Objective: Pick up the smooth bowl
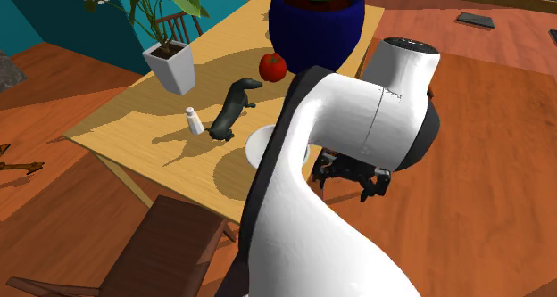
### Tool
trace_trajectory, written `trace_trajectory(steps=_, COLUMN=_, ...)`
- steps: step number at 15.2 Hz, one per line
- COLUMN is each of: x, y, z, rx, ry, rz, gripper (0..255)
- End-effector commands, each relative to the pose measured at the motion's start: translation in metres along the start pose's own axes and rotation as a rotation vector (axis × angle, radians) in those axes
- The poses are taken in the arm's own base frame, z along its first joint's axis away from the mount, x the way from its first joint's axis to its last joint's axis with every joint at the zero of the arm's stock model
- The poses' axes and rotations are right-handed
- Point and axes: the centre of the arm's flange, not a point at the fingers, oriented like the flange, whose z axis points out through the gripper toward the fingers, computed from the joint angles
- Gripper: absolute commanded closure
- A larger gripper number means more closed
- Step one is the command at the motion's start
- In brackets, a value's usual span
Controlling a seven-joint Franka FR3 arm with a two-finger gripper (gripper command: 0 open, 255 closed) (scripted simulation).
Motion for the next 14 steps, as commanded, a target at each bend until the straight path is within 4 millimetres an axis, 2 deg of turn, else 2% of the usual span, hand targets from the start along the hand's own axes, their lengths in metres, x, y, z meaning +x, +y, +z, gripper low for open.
trace_trajectory(steps=1, x=0.019, y=-0.013, z=0.009, rx=0.017, ry=0.013, rz=0.001, gripper=0)
trace_trajectory(steps=14, x=0.14, y=-0.092, z=0.064, rx=0.121, ry=0.086, rz=0.002, gripper=0)
